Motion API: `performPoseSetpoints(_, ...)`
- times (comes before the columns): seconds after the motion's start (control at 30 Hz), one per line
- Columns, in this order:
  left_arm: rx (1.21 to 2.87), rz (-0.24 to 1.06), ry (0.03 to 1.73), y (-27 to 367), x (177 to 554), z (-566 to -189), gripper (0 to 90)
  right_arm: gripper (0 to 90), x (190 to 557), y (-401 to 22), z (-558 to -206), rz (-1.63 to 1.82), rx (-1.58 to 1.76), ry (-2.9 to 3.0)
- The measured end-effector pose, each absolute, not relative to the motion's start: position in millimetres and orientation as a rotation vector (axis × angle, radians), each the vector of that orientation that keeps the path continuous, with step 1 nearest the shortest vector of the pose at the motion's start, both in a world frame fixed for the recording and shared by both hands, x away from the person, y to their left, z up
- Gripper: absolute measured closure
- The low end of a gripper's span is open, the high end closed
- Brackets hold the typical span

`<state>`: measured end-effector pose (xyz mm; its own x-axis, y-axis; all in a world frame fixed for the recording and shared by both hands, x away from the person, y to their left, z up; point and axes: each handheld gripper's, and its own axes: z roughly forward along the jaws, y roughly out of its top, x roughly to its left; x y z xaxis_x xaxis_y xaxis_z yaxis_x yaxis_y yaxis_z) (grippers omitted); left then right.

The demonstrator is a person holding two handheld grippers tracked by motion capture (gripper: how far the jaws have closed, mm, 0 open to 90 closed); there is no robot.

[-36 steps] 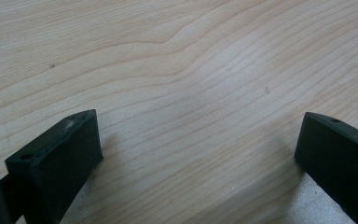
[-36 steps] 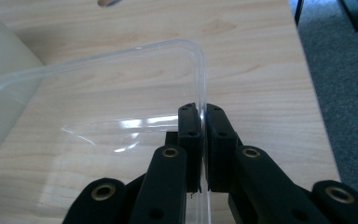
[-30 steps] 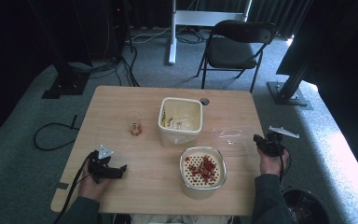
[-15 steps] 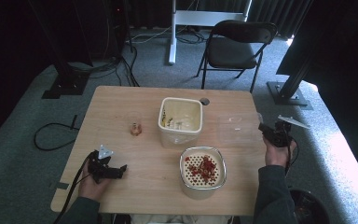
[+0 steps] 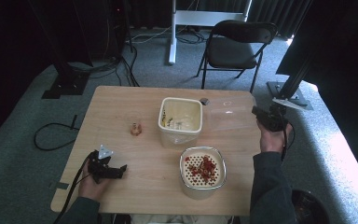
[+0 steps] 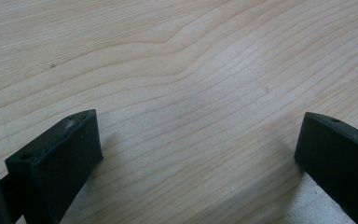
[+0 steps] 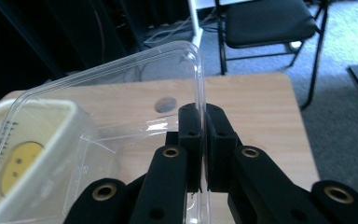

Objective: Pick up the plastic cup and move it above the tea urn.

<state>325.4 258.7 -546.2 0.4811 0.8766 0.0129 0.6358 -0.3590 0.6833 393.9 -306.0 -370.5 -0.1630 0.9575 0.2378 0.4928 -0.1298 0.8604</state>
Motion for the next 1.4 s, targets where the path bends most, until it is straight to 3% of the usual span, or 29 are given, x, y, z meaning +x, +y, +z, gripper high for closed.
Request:
performPoseSetpoints(0.6, 2.113, 0.508, 1.244, 258.7, 325.4, -546.3, 0.9, 87.0, 431.4, -230.0, -350.3, 1.263, 1.552, 1.779)
performPoseSetpoints(0.67, 2.113, 0.509, 1.243, 258.7, 325.5, -546.3, 0.9, 62.0, 435.7, -209.2, -349.3, 1.382, 1.464, 1.846)
performPoseSetpoints(0.73, 2.114, 0.509, 1.243, 258.8, 325.5, -546.3, 0.9, 53.9, 433.0, -204.5, -348.4, 1.501, 1.396, 1.881)
performPoseSetpoints(1.4, 2.130, 0.500, 1.215, 259.4, 324.3, -546.1, 0.9, 48.9, 420.4, -233.0, -362.5, 1.416, 1.370, 1.853)
